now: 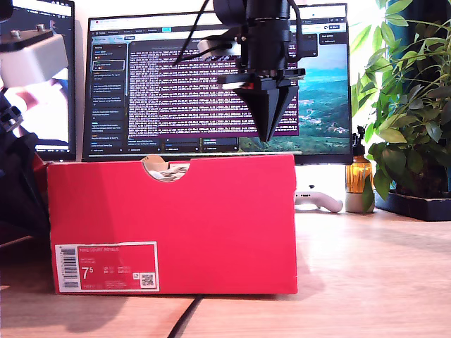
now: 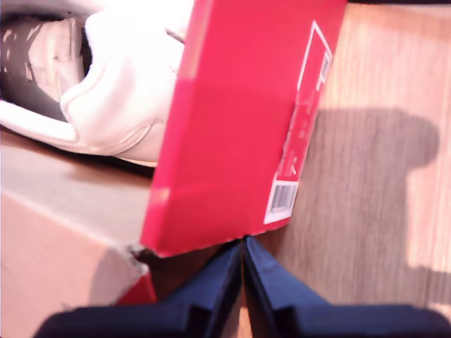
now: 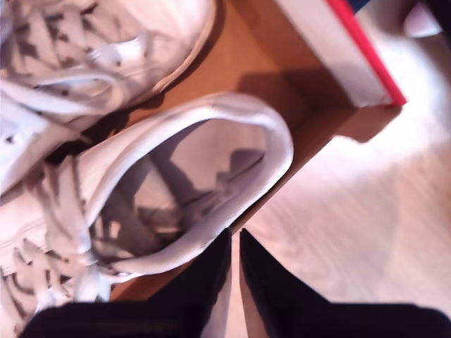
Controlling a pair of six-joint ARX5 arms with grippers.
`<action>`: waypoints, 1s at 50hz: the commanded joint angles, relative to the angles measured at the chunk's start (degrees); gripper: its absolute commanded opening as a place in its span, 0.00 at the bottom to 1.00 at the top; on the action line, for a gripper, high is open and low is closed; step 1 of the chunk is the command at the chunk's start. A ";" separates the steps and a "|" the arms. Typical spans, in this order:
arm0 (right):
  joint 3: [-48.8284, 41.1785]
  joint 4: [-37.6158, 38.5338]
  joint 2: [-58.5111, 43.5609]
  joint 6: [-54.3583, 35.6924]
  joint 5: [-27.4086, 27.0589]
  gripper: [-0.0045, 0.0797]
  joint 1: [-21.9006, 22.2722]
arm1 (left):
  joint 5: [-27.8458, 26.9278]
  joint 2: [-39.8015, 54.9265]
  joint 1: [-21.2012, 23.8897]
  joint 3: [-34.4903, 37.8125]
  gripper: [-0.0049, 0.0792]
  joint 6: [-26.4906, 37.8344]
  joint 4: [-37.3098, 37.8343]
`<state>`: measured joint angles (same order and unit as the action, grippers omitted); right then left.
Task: Pack the white shoes by picking the first shoe and placing it inside the red shoebox, left side, then picking and rotating the second shoe and placing it in the shoebox
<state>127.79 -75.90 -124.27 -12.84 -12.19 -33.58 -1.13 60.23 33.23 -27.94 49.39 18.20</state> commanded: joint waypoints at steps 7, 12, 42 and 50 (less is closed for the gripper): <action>0.52 -0.13 3.06 2.62 0.04 0.04 -0.50 | 3.98 0.09 0.26 -0.15 0.04 -2.12 0.90; 0.52 -0.24 4.26 2.62 0.02 0.04 -0.07 | 5.57 0.07 0.26 -0.17 0.04 -5.33 1.84; 0.52 -1.73 5.64 7.19 0.24 0.04 2.51 | 7.19 -15.34 2.51 -0.31 0.04 -14.16 9.03; 0.52 -1.77 6.58 8.02 0.22 0.04 3.08 | 8.17 -21.51 2.51 -0.39 0.04 -18.05 9.22</action>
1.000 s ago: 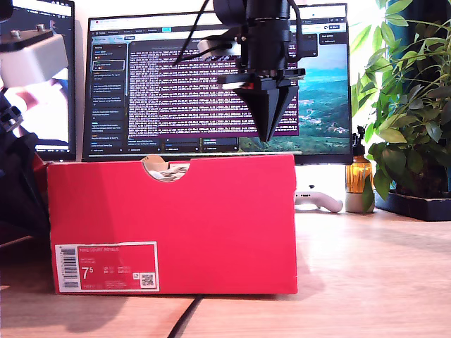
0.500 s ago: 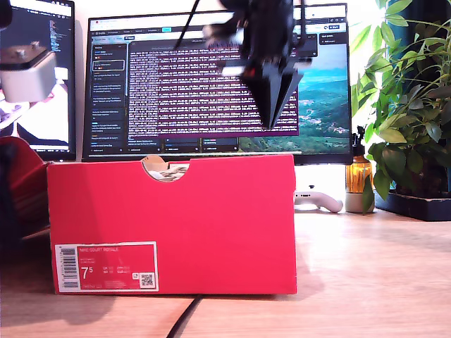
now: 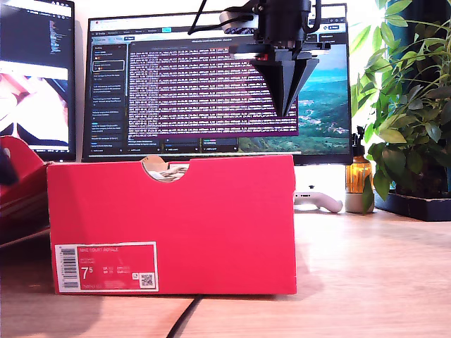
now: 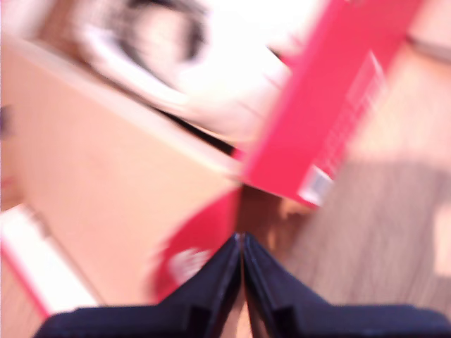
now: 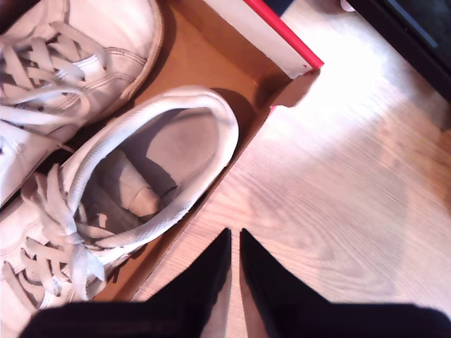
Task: Pack the white shoes by picking the first shoe and placing it inside the red shoebox, left side, then picking and rotating the second shoe and placing it in the shoebox
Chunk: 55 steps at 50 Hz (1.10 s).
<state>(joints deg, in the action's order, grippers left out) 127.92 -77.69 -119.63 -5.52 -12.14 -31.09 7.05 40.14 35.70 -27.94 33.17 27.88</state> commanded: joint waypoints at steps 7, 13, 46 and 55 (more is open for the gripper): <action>0.39 0.00 3.69 1.86 0.09 0.04 1.86 | -0.13 -4.42 -0.09 -0.42 0.04 -4.98 -1.33; 0.39 -0.04 5.53 2.43 0.11 0.04 3.63 | -0.61 -4.90 -0.61 -0.42 0.04 -7.15 -2.49; 0.39 -0.02 15.65 2.45 0.20 0.04 10.43 | -17.90 -1.73 -15.80 -0.42 0.04 -18.88 -16.55; 0.37 0.00 17.25 2.43 0.20 0.04 12.41 | -20.00 0.50 -16.85 -0.42 0.04 -19.74 -18.78</action>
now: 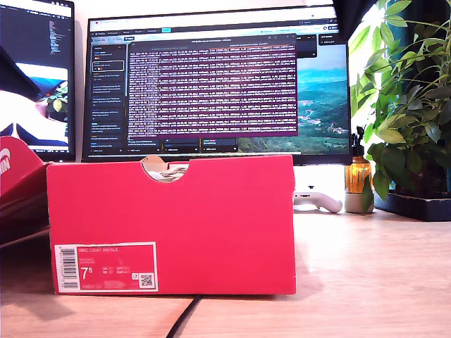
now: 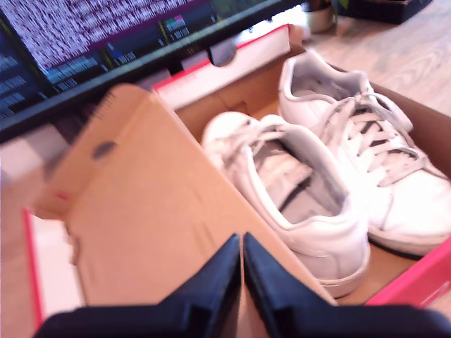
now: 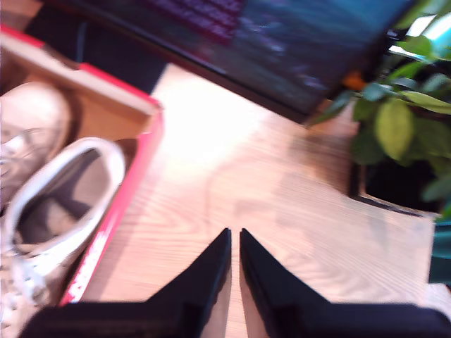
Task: Pack the white shoes by picking the first shoe and placing it inside the red shoebox, left side, then picking and rotating the second shoe and placing it in the shoebox
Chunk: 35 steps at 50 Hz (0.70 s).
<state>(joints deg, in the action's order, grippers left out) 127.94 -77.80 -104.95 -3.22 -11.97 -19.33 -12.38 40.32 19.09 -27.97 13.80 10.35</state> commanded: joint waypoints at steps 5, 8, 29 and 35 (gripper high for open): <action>0.31 0.15 3.08 -0.13 0.04 0.04 1.62 | -0.83 0.63 -0.24 -0.39 0.04 -0.37 -2.01; 0.31 0.17 3.19 -0.37 0.42 0.04 2.08 | -0.96 0.68 -0.24 -0.39 0.04 -0.37 -2.43; -18.10 14.97 10.73 -1.73 3.96 0.04 4.13 | -0.92 0.68 -0.24 -0.39 0.04 -0.35 -2.67; -26.21 21.84 14.82 -1.68 3.96 0.04 4.13 | -0.92 0.70 -0.24 -0.39 0.04 -0.37 -2.73</action>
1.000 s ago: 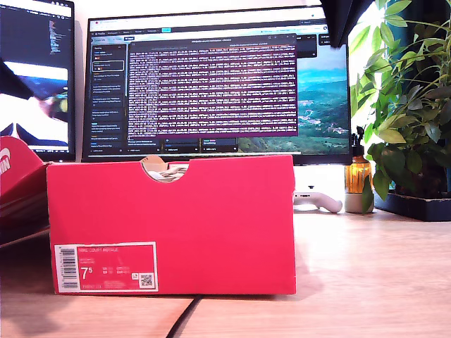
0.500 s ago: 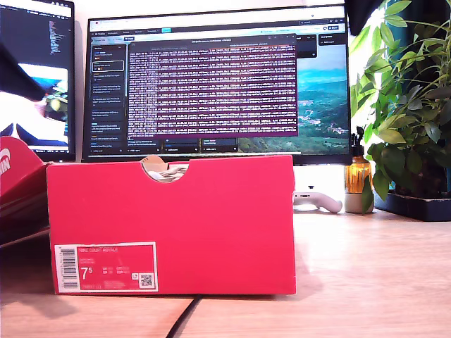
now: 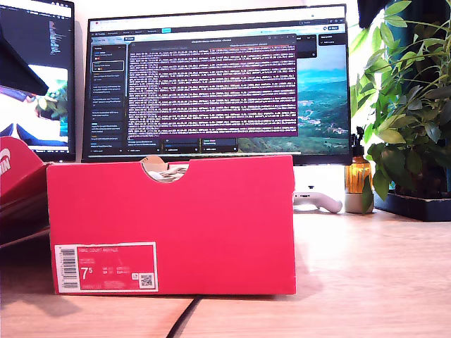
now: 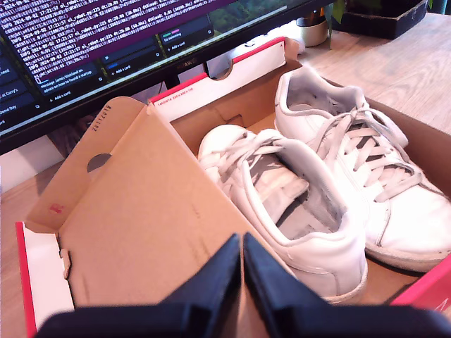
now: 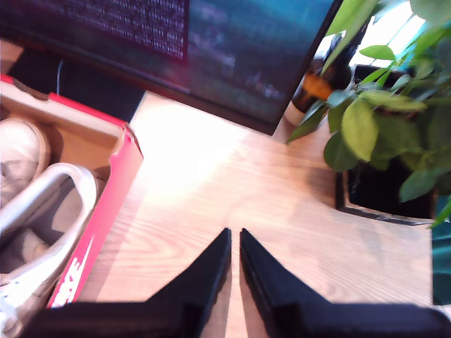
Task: Pack the white shoes by picking the first shoe and placing it inside the red shoebox, left side, then picking and rotating the second shoe and placing it in the shoebox
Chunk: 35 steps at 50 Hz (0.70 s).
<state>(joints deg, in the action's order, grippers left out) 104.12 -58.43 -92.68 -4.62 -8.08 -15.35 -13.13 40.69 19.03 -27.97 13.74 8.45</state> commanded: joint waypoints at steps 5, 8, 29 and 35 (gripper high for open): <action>-7.63 6.86 5.18 0.17 0.04 0.04 0.68 | -0.17 0.63 -0.20 -0.39 0.04 -0.35 -0.92; -10.84 9.38 6.60 0.35 0.07 0.04 1.29 | -0.17 1.09 -0.26 -0.39 0.04 -0.52 -1.25; -29.90 23.34 13.40 -1.42 5.44 0.04 8.83 | -1.51 3.72 -3.96 -0.37 0.04 -3.69 -6.49; -33.66 26.23 15.43 -1.44 6.45 0.04 11.76 | -1.53 3.72 -6.21 -0.33 0.04 -4.83 -7.15</action>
<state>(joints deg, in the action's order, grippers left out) 72.10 -33.71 -80.73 -5.93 -1.98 -4.71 -14.52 44.36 13.87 -27.97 9.65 2.15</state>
